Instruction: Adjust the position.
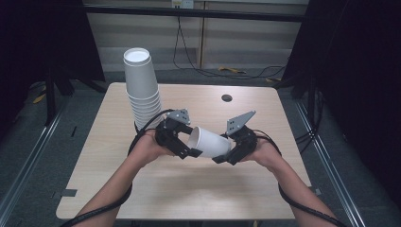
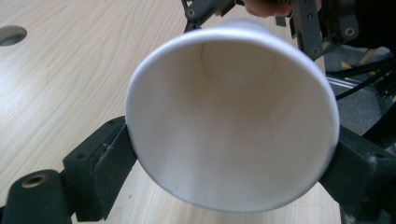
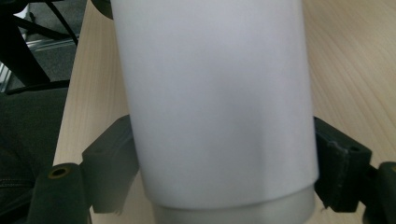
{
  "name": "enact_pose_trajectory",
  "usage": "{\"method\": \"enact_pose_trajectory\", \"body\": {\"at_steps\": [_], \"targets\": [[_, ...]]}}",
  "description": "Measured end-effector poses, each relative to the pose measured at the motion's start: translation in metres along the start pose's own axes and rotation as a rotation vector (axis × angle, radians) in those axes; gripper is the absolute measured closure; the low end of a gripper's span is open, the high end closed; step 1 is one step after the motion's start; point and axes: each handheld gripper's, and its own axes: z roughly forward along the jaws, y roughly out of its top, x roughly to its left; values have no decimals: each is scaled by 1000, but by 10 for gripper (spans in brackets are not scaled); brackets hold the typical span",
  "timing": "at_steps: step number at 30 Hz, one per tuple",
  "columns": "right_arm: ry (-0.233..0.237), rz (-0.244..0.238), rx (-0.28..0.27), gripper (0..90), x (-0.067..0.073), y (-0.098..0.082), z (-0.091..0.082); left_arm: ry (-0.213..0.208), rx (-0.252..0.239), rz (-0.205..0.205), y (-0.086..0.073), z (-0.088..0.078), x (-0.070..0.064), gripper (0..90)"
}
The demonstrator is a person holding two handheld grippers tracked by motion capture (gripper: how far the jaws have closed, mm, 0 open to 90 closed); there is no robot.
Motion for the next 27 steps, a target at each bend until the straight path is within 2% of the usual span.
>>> {"method": "enact_pose_trajectory", "body": {"at_steps": [8, 14, 19, 21, 24, 27], "targets": [[-19, 12, -7, 169, 0, -1, -2, 4, 19, -15, 0, -1, 0, 139], [-14, 15, -4, 167, -1, -5, -4, 20, 58, -9, 1, -3, 1, 138], [-27, 26, 2, 163, -3, -8, -6, 37, 82, -20, 1, -6, 0, 136], [-31, 26, 7, 162, -3, -9, -7, 41, 104, -9, 1, -8, 1, 136], [-32, 30, 10, 158, -3, -10, -9, 54, 114, -22, 0, -9, 0, 137], [-45, 39, 7, 155, -6, -10, -11, 58, 136, -16, 1, -10, -1, 136]]}}
